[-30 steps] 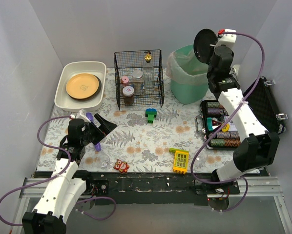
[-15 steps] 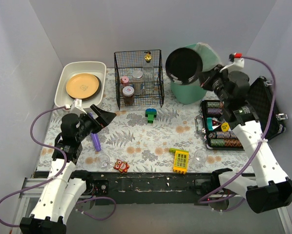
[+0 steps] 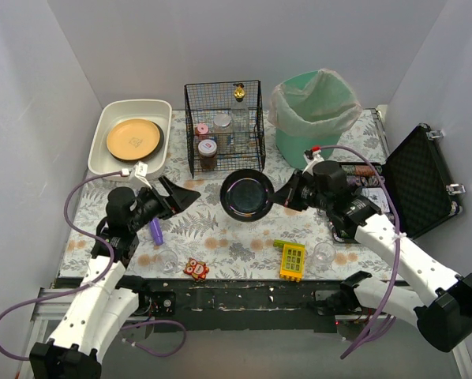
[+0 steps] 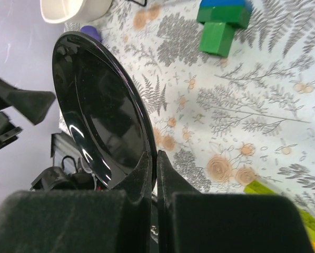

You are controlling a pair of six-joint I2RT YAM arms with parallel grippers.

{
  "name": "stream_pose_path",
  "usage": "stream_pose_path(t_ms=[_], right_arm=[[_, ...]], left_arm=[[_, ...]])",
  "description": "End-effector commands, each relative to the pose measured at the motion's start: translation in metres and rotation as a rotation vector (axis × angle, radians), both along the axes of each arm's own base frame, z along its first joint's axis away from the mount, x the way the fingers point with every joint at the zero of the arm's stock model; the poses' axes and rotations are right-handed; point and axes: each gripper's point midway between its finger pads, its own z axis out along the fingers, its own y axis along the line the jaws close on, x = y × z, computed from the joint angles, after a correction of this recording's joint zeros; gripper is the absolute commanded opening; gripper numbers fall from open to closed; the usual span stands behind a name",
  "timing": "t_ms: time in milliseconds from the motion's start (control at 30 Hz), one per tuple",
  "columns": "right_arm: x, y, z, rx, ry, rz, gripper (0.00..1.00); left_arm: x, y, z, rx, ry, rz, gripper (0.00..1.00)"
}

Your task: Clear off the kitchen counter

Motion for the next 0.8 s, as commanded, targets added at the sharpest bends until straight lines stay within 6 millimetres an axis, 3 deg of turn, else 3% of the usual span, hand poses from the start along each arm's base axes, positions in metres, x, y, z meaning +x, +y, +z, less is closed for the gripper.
stream_pose_path(t_ms=[0, 433, 533, 767], right_arm=[[-0.012, 0.025, 0.023, 0.151, -0.004, 0.093, 0.01], [-0.034, 0.058, 0.001, 0.152, 0.114, 0.249, 0.01], [-0.039, 0.067, 0.004, 0.171, 0.109, 0.282, 0.01], [-0.047, 0.086, 0.004, 0.186, 0.119, 0.343, 0.01]], left_arm=[[-0.009, -0.014, -0.014, 0.028, 0.003, -0.105, 0.98], [-0.019, -0.025, -0.029, 0.002, 0.03, -0.157, 0.98], [-0.021, -0.028, -0.033, 0.005, 0.038, -0.171, 0.98], [-0.028, -0.036, -0.044, 0.004, 0.066, -0.217, 0.7]])
